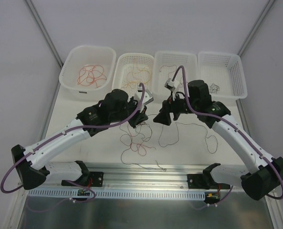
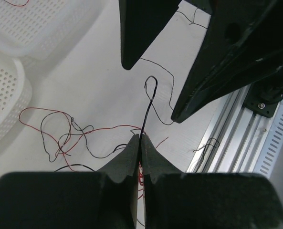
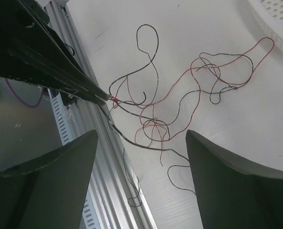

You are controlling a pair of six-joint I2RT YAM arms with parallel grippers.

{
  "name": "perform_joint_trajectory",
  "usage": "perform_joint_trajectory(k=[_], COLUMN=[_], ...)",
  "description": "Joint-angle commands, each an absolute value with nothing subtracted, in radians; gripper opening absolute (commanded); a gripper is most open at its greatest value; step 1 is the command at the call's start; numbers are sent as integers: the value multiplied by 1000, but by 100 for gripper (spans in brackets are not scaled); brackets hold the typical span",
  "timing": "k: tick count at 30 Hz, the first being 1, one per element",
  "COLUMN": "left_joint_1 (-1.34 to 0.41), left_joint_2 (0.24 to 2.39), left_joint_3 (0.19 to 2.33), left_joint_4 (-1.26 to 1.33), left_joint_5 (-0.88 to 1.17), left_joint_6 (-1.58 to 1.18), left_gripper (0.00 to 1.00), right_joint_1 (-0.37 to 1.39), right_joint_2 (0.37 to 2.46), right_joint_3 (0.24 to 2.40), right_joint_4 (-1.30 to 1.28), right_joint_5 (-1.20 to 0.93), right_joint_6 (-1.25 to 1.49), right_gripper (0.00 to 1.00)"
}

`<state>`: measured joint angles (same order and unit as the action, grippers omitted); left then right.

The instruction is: Untangle the cables

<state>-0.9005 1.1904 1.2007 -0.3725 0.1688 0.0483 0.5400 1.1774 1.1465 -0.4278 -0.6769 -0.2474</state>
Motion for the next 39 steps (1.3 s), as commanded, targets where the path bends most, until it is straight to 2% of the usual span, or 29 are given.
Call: perform_joint_trajectory(k=[1,2,5,6,8,11,19,26,33,39], left_joint_1=[-914,-916,-914,-914,-914,-914,-926,-965,-971,-971], left_joint_2=[1154,1152,1144,1144,1137,1117,1075,1106,1111,1156], left_joint_3=[1192,1189,1180,1171,1158,1114,917,853,763,680], left_joint_4=[-345,-345,-344,-344,-342,-325,-60,109,173,215], left_joint_5=[225,229,229,222,172,108,5,-98,-158,-294], left_joint_6=[68,64,54,49,38,3,-227,-301,-351,-390], left_gripper=[0,0,0,0,0,1,18,17,16,16], right_joint_1=[557,564,572,575,578,578,623,690,692,692], right_joint_2=[1192,1198,1212,1212,1197,1154,1016,985,925,864], right_joint_3=[1184,1189,1190,1193,1195,1190,1124,1117,1155,1207], right_joint_4=[-371,-373,-368,-371,-376,-364,-212,-201,-238,-258], right_joint_5=[-764,-778,-808,-805,-789,-732,-598,-496,-359,-298], right_joint_6=[-287,-288,-287,-285,-275,-239,-37,-8,-8,-5], right_gripper=[77,73,46,21,1,1,1,1,1,1])
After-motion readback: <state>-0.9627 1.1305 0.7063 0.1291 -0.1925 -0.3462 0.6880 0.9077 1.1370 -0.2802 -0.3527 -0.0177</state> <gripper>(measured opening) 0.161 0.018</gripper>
